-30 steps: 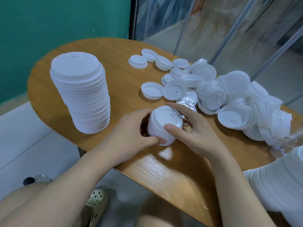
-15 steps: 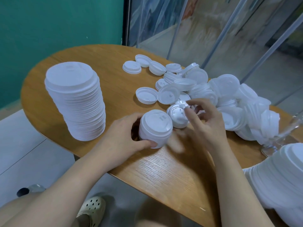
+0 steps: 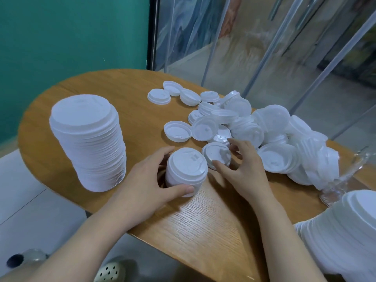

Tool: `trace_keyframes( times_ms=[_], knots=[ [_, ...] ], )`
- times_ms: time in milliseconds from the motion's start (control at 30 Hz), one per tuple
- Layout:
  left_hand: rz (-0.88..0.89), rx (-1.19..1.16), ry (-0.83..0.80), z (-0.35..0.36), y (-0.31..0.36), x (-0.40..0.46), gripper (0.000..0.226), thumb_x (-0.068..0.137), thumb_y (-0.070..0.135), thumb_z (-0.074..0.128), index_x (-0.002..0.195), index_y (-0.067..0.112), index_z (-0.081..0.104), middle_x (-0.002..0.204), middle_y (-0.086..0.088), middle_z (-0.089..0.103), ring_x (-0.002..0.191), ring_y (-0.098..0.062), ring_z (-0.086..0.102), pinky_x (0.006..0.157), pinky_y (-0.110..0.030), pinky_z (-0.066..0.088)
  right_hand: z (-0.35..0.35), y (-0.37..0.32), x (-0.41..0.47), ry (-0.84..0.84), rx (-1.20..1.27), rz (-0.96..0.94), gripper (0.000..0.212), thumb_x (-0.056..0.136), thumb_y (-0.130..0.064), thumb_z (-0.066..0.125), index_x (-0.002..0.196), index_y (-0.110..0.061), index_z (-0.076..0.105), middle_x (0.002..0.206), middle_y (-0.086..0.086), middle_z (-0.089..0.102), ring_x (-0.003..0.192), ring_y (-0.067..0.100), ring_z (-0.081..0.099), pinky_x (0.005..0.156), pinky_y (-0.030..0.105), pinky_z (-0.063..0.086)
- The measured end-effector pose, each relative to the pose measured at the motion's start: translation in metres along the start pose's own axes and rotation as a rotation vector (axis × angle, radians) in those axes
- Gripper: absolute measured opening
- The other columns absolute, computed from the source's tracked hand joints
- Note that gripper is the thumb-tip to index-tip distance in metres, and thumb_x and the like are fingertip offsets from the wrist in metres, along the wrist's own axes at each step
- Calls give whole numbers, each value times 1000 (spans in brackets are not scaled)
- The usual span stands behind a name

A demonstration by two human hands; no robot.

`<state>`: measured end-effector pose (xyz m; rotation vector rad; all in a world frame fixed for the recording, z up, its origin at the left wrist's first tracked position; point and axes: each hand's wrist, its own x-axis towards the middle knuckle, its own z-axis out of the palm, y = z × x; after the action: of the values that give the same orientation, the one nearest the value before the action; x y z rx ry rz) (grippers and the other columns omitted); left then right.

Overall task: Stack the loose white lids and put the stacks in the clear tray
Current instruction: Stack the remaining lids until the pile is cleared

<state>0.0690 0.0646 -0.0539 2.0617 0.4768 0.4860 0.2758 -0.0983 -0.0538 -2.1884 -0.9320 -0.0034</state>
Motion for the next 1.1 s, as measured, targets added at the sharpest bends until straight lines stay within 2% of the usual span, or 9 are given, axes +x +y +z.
trace_keyframes(
  times_ms=[100, 233, 400, 533, 600, 667, 933, 1000, 1100],
  knots=[
    [8, -4, -6, 1, 3, 0, 78, 62, 53, 91, 129, 54, 51, 124, 42, 58, 117, 18, 52, 92, -5, 39, 3, 2, 0, -35, -33, 63, 89, 73, -59, 85, 147, -26, 49, 128, -14, 51, 125, 8, 51, 108, 39, 48],
    [9, 2, 4, 3, 4, 0, 73, 66, 51, 89, 130, 52, 53, 125, 39, 59, 117, 17, 53, 94, -8, 40, 7, 1, 2, -25, -115, 91, 87, 73, -65, 82, 142, -21, 53, 127, -11, 52, 128, 13, 49, 110, 41, 44],
    [10, 18, 4, 4, 3, 1, 71, 69, 51, 87, 131, 49, 53, 125, 36, 60, 120, 15, 52, 97, -10, 39, 8, -2, 3, -26, -107, 91, 72, 72, -61, 84, 129, -25, 59, 117, -16, 51, 120, 8, 48, 105, 38, 46],
    [-1, 19, 5, 4, 3, 0, 69, 70, 52, 87, 129, 50, 53, 124, 36, 60, 120, 13, 53, 99, -16, 42, -2, -11, 0, 63, 188, 135, 63, 70, -51, 90, 124, -30, 63, 119, -18, 63, 115, 3, 58, 101, 38, 53],
    [2, 18, 10, 5, 2, 0, 68, 71, 51, 88, 130, 50, 52, 125, 36, 60, 121, 12, 53, 100, -19, 42, -6, -21, -2, 74, 368, 107, 55, 68, -51, 88, 117, -39, 67, 116, -15, 70, 113, 5, 64, 102, 40, 54],
    [-3, 7, 10, 5, 2, -1, 68, 72, 50, 88, 130, 51, 52, 125, 34, 61, 121, 10, 54, 100, -21, 43, -7, -31, -5, 40, 471, 46, 52, 67, -50, 83, 116, -39, 68, 116, -13, 73, 111, 8, 68, 101, 40, 55],
    [-24, -28, -8, 4, 4, -1, 72, 73, 42, 90, 134, 49, 52, 124, 29, 63, 118, 8, 57, 101, -24, 47, 6, -41, -16, -122, 425, -130, 59, 75, -44, 81, 128, -22, 66, 124, -5, 70, 121, 21, 64, 102, 46, 53],
    [-29, -33, -12, 4, 4, 0, 72, 72, 42, 90, 134, 49, 53, 124, 28, 64, 118, 8, 57, 101, -24, 47, 6, -42, -17, -148, 400, -152, 58, 75, -43, 80, 128, -23, 67, 123, -6, 70, 120, 21, 65, 100, 48, 53],
    [-38, -36, 0, 5, 6, 0, 72, 69, 46, 89, 132, 51, 54, 122, 28, 65, 116, 8, 57, 96, -19, 46, 7, -45, -19, -178, 379, -178, 56, 75, -46, 78, 126, -27, 67, 121, -10, 69, 119, 19, 64, 98, 44, 53]
  ],
)
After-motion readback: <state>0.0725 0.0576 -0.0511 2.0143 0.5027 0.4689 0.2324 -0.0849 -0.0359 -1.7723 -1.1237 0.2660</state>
